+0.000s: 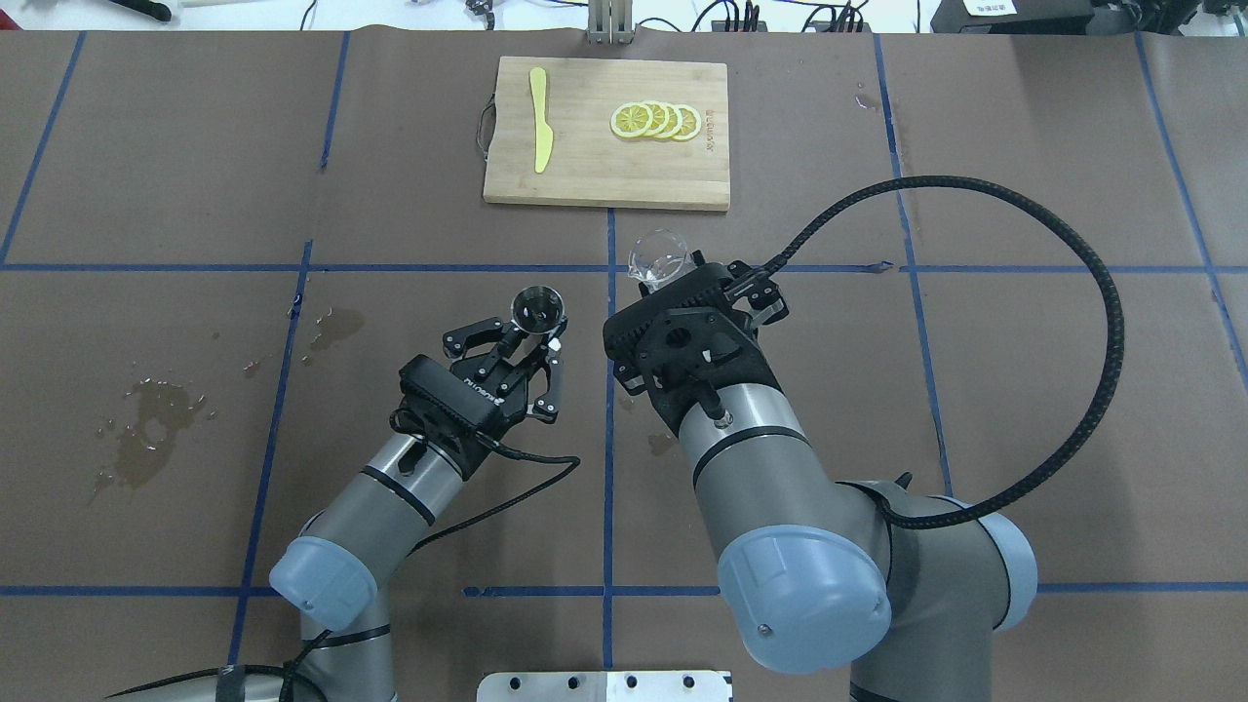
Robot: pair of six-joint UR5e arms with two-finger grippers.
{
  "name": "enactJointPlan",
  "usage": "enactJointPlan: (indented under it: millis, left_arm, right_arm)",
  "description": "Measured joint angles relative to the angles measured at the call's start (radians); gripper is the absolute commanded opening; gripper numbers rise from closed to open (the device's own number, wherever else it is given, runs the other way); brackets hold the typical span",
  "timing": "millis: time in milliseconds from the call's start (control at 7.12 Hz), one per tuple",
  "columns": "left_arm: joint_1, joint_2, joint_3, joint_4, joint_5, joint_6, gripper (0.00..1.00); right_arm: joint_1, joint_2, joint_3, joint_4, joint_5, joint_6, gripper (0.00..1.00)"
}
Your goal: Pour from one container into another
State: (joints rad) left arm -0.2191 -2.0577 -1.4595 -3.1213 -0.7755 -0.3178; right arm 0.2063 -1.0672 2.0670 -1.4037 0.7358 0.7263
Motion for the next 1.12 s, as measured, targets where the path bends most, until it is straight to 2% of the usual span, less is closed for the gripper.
enactJointPlan:
  millis: [281,702,983,1123]
  left_arm:
    - [-0.023,0.077,-0.051,-0.011,0.016,-0.021,0.0]
    - [-0.03,0.299,-0.152,-0.06,0.1,-0.058,0.0]
    - [-0.029,0.441,-0.155,-0.101,0.173,-0.128,0.0]
    - [-0.029,0.512,-0.14,-0.171,0.217,-0.21,0.0]
  right_arm:
    - [0.004,-0.056,0.036,0.0,0.018,0.162,0.0]
    - [0.027,-0.126,0.06,0.0,0.078,0.309,0.0]
    - [0.033,-0.159,0.061,0.0,0.092,0.405,0.0]
    - [0.035,-0.171,0.062,0.0,0.093,0.443,0.0]
